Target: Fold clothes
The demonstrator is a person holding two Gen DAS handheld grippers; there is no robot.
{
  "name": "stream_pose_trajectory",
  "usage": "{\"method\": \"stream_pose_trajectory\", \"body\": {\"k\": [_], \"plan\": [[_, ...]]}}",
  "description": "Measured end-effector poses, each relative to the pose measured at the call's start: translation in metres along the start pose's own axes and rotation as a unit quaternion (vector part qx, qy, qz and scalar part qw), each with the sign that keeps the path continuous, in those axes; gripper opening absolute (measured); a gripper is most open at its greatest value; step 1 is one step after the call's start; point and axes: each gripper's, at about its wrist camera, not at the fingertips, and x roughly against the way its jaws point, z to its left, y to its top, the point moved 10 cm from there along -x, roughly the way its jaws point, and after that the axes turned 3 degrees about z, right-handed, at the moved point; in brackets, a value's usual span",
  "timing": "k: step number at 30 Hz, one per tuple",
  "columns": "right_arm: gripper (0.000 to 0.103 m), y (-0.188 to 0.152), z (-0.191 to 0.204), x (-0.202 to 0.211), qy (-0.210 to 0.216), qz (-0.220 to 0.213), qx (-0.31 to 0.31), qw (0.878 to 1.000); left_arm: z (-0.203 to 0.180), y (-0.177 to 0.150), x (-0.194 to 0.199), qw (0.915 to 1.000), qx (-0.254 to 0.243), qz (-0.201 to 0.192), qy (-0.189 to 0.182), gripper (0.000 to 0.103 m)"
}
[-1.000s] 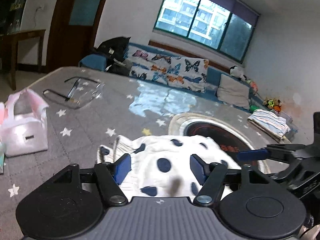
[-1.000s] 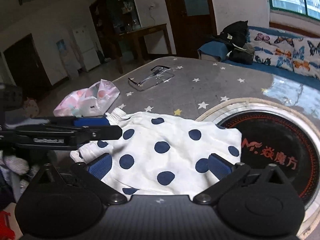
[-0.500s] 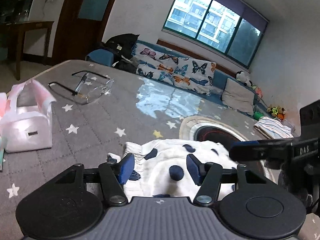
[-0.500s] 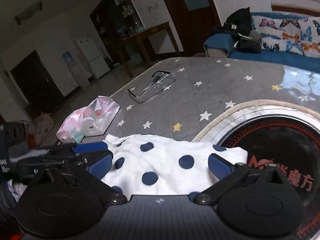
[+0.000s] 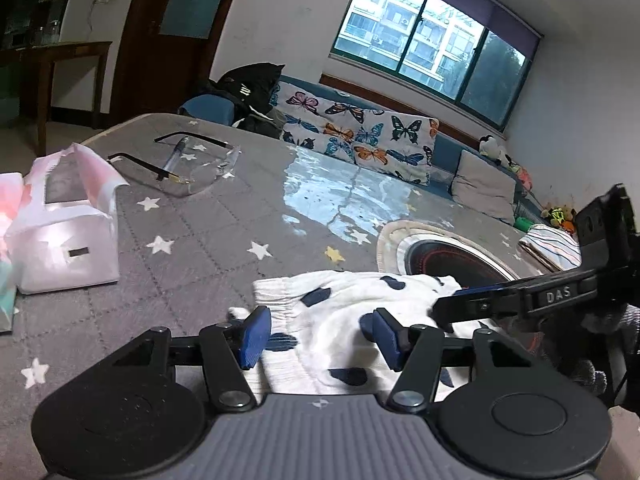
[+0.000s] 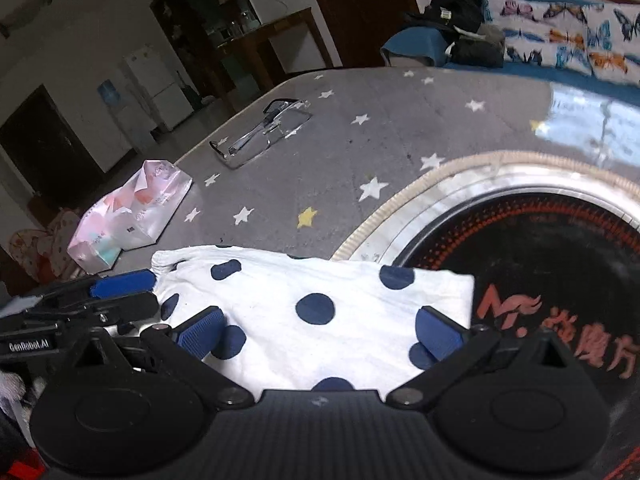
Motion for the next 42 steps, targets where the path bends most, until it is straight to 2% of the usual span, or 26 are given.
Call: {"method": "stream_pose_trajectory", "body": {"k": [4,11,14,21,29,34,37,42], "plan": [[0.103,0.002,0.003,0.02,-0.029,-0.018,0.027,0.999,0.004,0.001,0.005,1.0,0.002,0.002,0.005,0.06],[0.103,-0.019,0.017,0.039,-0.038,-0.006,0.063,0.997,-0.006,-0.003,0.004,0.9994,-0.027,0.001,0.02,0.061],[0.103,-0.035,0.024,0.044,-0.047,0.003,0.085,0.995,-0.004,-0.007,0.004,0.9985,-0.042,0.002,0.034,0.061],[0.103,-0.075,0.026,0.052,-0.101,0.019,0.139,0.985,0.004,-0.014,0.004,0.9972,-0.048,0.004,0.056,0.061],[0.103,-0.118,0.02,0.08,-0.13,0.016,0.157,0.979,0.004,-0.011,0.008,0.9964,-0.049,0.005,0.069,0.062],[0.103,-0.115,0.016,0.112,-0.108,-0.024,0.125,0.986,-0.02,0.015,0.028,0.9952,-0.073,-0.033,0.057,0.065],[0.103,-0.111,0.025,0.12,-0.078,-0.041,0.126,0.988,-0.049,0.029,0.026,0.9944,-0.093,-0.039,0.029,0.065],[0.103,-0.114,0.045,0.107,-0.047,-0.044,0.15,0.987,-0.103,0.027,-0.013,0.9916,-0.128,-0.005,-0.016,0.065]]}}
